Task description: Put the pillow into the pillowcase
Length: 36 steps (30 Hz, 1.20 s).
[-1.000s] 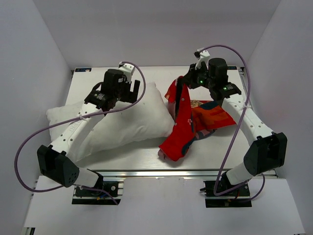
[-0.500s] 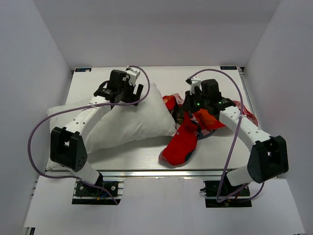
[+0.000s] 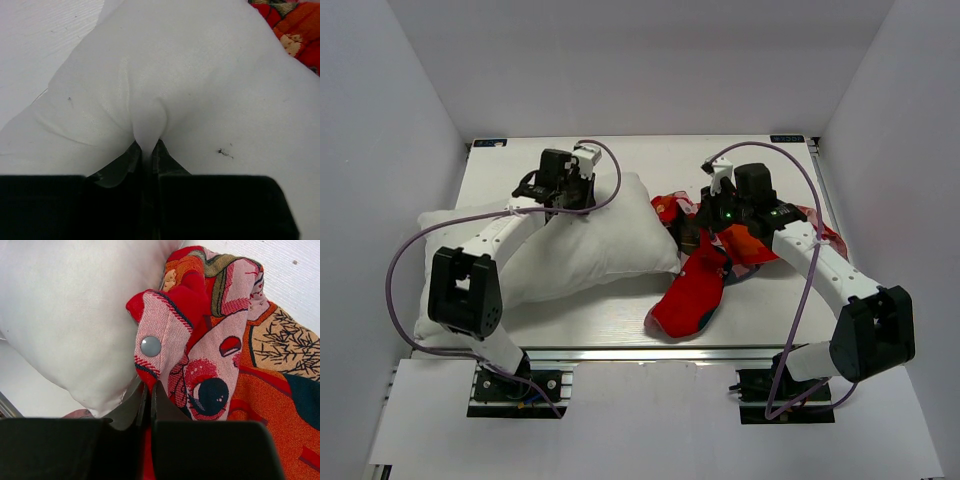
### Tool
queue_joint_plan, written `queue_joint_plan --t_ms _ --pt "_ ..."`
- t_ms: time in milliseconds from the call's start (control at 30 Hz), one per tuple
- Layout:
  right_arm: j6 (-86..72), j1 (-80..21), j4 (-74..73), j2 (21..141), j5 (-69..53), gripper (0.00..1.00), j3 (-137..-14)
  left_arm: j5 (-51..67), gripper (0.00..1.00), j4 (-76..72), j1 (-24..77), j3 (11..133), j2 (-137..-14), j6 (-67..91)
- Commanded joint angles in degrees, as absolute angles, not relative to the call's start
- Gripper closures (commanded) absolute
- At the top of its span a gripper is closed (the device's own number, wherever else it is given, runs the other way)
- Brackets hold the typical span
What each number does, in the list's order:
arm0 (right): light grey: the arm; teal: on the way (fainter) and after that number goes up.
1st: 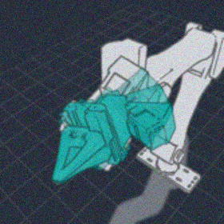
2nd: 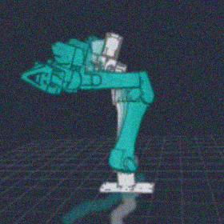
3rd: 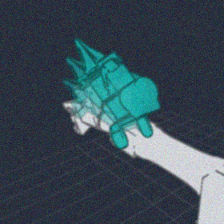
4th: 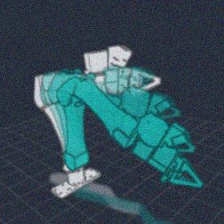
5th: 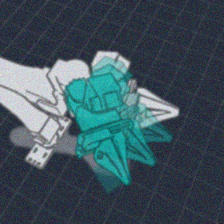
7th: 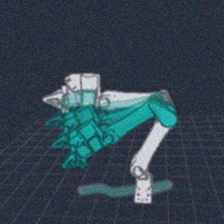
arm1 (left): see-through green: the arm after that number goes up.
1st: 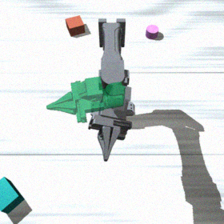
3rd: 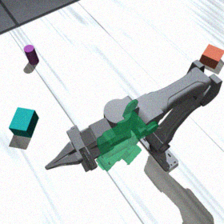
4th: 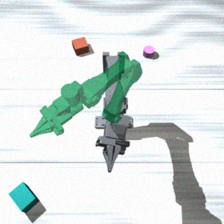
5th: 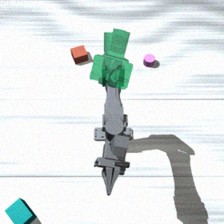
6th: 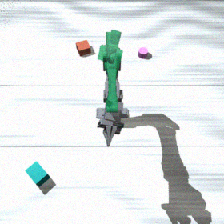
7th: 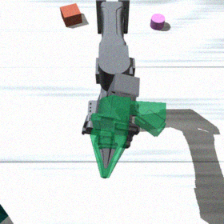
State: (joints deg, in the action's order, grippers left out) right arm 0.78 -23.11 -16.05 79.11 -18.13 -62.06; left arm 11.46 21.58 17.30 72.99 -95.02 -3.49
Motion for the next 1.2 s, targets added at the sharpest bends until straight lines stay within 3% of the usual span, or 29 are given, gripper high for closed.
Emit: queue_joint_plan --t_ms 0,400,633,833,967,1000,1033,1100,1167 --pt "1.6 -23.1 -14.0 77.9 -17.8 1.00 -63.5 15.0 1.00 25.6 17.3 70.7 -89.8 -1.1" --pt "-3.6 -23.1 -11.3 79.6 -17.3 1.00 -66.6 27.9 1.00 28.7 17.3 62.9 -54.8 10.3" --pt "-5.0 -24.0 -11.2 84.6 -18.5 1.00 -72.8 32.3 1.00 33.5 17.3 57.1 -45.1 15.0" --pt "-4.8 -25.4 -11.1 86.6 -17.2 1.00 -74.7 28.4 0.98 34.9 17.3 58.1 -43.9 15.2" --pt "-3.6 -25.4 -11.6 84.8 -16.4 1.00 -71.6 23.6 0.38 32.7 17.3 61.5 -50.9 14.0" --pt "-3.2 -25.4 -11.7 83.8 -16.1 1.00 -70.8 23.6 0.19 30.8 17.3 62.4 -53.1 13.5" --pt "-3.1 -25.4 -11.7 83.2 -15.9 1.00 -70.1 23.9 0.09 29.9 17.2 63.5 -55.3 12.2" --pt "-2.7 -25.4 -11.6 81.5 -15.7 1.00 -67.9 24.5 0.02 29.9 17.3 69.0 -63.7 10.6" --pt "-2.7 -25.4 -11.3 80.3 -15.6 1.00 -66.4 24.3 0.02 30.8 17.5 75.6 -69.5 8.1"
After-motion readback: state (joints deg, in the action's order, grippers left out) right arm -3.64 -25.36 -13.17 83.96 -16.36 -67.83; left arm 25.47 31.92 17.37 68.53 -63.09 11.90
